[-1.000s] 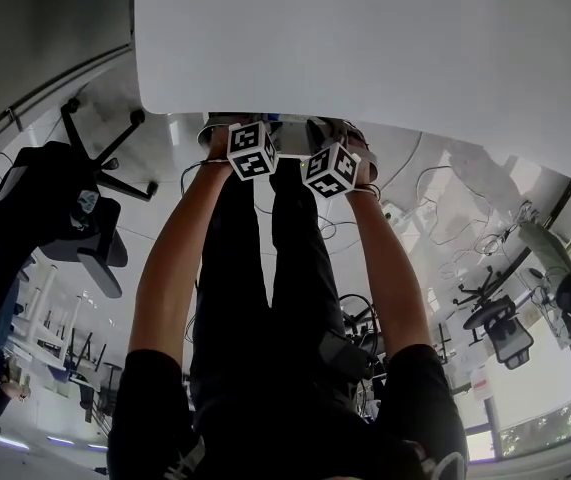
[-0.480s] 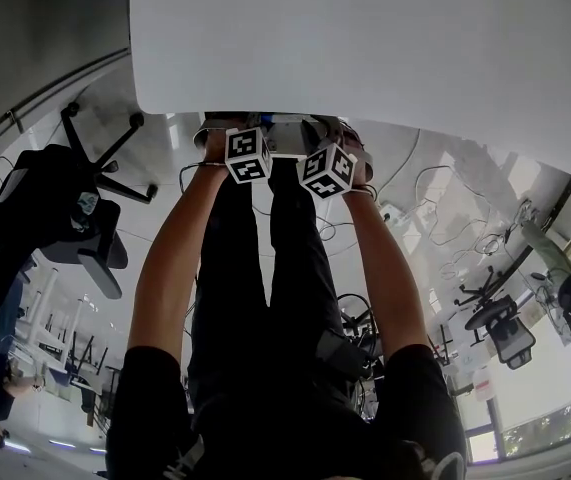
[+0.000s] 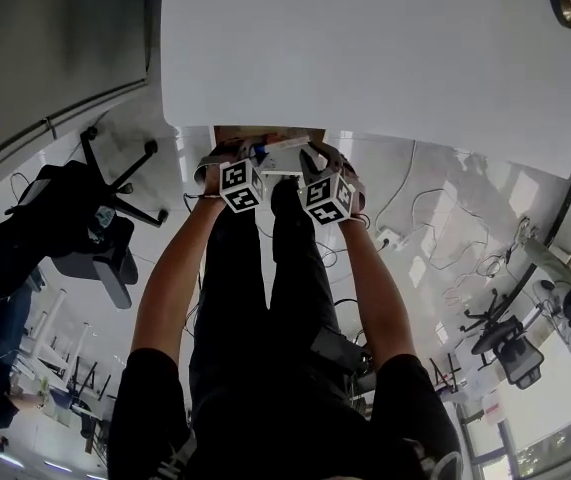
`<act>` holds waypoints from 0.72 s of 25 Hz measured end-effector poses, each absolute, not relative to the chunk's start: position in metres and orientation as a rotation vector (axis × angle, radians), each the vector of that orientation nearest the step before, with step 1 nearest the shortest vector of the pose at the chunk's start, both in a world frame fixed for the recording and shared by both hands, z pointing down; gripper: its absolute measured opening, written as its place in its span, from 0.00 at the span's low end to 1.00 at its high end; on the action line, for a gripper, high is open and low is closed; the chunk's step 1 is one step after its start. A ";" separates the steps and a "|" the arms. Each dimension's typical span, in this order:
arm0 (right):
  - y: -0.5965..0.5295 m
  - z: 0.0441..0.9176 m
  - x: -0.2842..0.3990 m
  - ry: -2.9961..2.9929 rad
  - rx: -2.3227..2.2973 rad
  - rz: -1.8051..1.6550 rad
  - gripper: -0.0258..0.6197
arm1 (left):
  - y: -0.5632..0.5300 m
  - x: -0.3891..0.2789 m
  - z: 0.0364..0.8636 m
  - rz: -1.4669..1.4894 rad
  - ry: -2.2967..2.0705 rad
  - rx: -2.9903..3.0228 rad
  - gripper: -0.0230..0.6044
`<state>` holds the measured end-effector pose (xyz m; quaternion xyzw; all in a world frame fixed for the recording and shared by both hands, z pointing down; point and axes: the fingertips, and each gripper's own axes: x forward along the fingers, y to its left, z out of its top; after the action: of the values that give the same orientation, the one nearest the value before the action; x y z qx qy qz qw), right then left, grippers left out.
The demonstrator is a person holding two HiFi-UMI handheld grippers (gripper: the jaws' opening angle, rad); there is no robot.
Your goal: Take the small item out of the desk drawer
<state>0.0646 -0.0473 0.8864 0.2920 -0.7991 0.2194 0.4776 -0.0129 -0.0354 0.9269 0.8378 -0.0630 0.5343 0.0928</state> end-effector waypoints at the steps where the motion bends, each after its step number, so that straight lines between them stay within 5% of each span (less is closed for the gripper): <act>1: -0.046 0.876 0.065 -1.958 0.738 0.562 0.19 | -0.032 -0.016 0.918 1.569 -0.219 2.468 0.18; 11: -0.044 0.758 0.071 -2.047 0.887 0.579 0.19 | -0.008 -0.049 0.818 1.300 -0.626 2.322 0.18; 18: -0.033 0.645 0.097 -2.134 1.026 0.596 0.19 | -0.016 -0.043 0.658 0.851 -1.036 2.368 0.18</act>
<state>0.0965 -0.0332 0.6449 0.3947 -0.8211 0.2293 0.3427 -0.0435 -0.0158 0.6578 0.8510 -0.3723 0.3059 0.2087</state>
